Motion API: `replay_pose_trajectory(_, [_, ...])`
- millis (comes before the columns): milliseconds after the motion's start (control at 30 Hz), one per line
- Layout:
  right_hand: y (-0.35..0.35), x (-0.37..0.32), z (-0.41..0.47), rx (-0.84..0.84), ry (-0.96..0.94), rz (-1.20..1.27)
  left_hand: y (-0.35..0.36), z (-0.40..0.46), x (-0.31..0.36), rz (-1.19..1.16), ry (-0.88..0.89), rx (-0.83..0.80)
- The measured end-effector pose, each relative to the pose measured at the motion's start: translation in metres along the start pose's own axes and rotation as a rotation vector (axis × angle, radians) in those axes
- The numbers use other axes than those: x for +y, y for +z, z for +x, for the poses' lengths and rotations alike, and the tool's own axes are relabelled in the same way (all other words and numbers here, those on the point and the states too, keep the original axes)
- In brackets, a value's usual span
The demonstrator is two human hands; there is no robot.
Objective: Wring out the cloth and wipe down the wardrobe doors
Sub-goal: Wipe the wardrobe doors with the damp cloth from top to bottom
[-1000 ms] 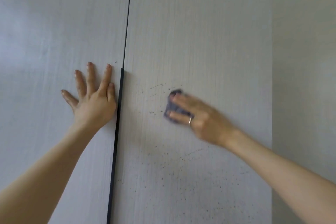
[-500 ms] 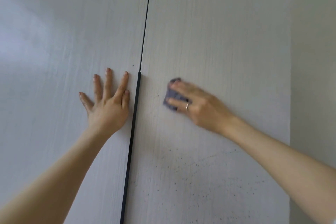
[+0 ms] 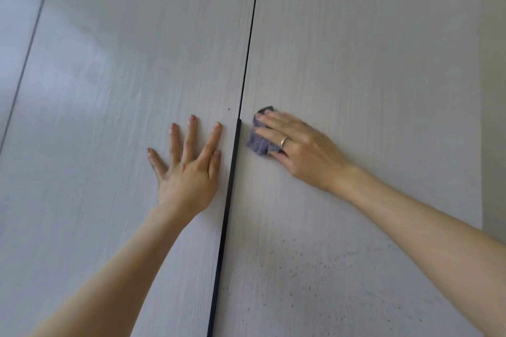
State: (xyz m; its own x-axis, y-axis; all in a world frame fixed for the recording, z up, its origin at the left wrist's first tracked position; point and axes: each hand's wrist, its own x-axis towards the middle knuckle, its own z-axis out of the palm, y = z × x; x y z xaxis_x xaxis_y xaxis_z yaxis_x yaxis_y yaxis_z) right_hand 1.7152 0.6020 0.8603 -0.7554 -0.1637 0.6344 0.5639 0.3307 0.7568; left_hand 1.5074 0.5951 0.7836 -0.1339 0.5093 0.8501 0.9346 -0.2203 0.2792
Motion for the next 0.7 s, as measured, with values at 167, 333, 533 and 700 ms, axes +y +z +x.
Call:
replay_pose_trajectory(167, [0.007, -0.008, 0.018, 0.066, 0.234, 0.045, 0.000, -0.002, -0.004, 0.032, 0.024, 0.016])
replay_pose_trajectory(333, [0.016, -0.058, -0.028, -0.076, -0.069, 0.116, -0.002, -0.003, -0.006, 0.050, 0.036, -0.007])
replay_pose_trajectory(533, [0.002, -0.014, 0.001, -0.059, -0.128, -0.071, -0.001, -0.009, -0.017, 0.094, 0.089, 0.016])
replay_pose_trajectory(700, [-0.004, 0.022, 0.084, 0.029, 0.358, -0.077, -0.002, -0.011, -0.025, 0.034, 0.124, 0.034])
